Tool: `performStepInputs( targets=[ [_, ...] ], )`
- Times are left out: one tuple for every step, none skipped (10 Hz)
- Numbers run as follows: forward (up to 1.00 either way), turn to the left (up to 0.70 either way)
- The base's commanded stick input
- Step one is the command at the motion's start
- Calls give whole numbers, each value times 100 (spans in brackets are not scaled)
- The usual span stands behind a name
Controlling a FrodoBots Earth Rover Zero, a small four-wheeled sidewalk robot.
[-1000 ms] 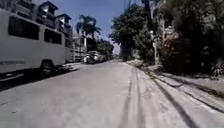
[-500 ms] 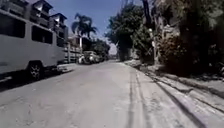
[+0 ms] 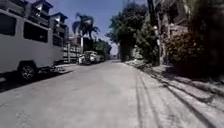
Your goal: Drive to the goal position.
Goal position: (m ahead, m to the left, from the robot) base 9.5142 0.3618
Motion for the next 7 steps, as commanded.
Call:
performStepInputs(
  targets=[
    [100,2],
    [100,2],
    [100,2],
    [100,2],
    [100,-12],
    [100,-38],
    [100,-38]
  ],
)
